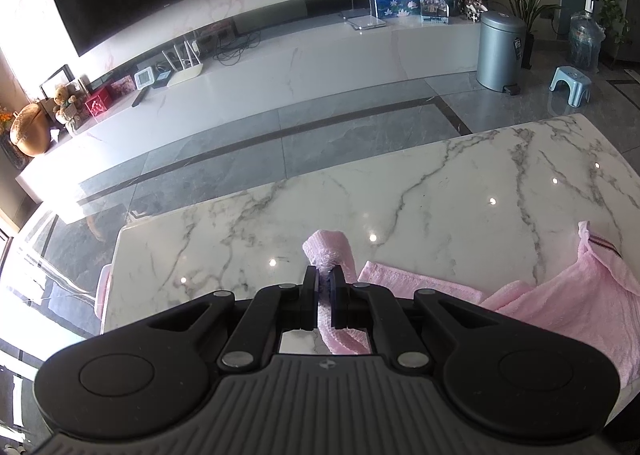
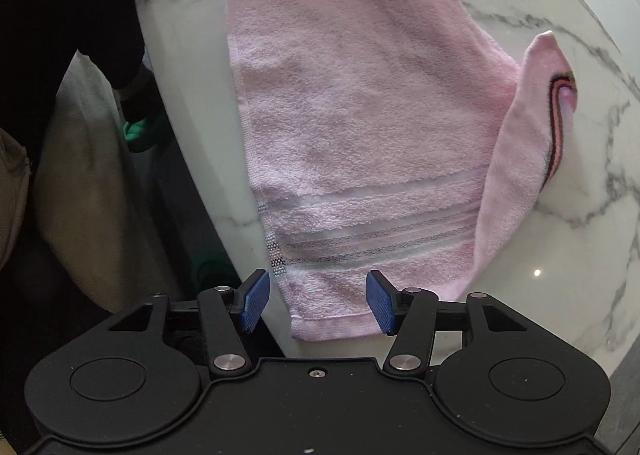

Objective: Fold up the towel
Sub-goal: 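Close the right gripper on the towel hem, then lift the towel hem with the right gripper while the left gripper holds its corner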

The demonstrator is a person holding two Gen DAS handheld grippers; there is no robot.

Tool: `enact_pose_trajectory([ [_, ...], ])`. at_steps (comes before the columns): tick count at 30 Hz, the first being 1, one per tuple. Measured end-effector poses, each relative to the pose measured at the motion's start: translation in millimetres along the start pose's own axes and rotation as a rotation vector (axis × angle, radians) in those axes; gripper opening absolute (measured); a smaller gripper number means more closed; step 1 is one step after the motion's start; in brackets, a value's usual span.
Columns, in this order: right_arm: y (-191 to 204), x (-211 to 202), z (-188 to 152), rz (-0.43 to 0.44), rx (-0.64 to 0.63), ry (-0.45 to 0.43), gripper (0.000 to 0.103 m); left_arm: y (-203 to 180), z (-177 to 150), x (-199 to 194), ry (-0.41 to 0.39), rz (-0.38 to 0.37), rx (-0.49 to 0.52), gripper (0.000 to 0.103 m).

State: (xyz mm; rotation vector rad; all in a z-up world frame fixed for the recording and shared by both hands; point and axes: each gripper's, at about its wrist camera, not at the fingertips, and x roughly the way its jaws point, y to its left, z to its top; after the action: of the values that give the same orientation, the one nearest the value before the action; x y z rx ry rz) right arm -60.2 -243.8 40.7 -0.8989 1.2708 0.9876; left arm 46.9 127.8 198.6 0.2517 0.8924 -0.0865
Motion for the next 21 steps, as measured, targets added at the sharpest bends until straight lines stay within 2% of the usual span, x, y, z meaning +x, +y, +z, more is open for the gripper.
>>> enact_pose_trajectory([
  [5, 7, 13, -1, -0.022, -0.066, 0.033, 0.052, 1, 1, 3, 0.009, 0.0, 0.001, 0.004],
  [9, 4, 13, -3, -0.011, -0.061, 0.022, 0.05, 2, 1, 5, 0.012, 0.001, 0.001, 0.004],
  [15, -6, 7, -6, -0.019, -0.032, 0.012, 0.031, 2, 1, 9, 0.018, -0.004, -0.004, 0.004],
  [17, -9, 6, -6, -0.031, -0.025, 0.014, 0.016, 2, 0, 10, 0.02, -0.006, -0.004, 0.004],
  [21, -15, 3, -7, -0.048, -0.015, 0.017, 0.006, 3, 0, 11, 0.026, -0.006, -0.007, 0.004],
])
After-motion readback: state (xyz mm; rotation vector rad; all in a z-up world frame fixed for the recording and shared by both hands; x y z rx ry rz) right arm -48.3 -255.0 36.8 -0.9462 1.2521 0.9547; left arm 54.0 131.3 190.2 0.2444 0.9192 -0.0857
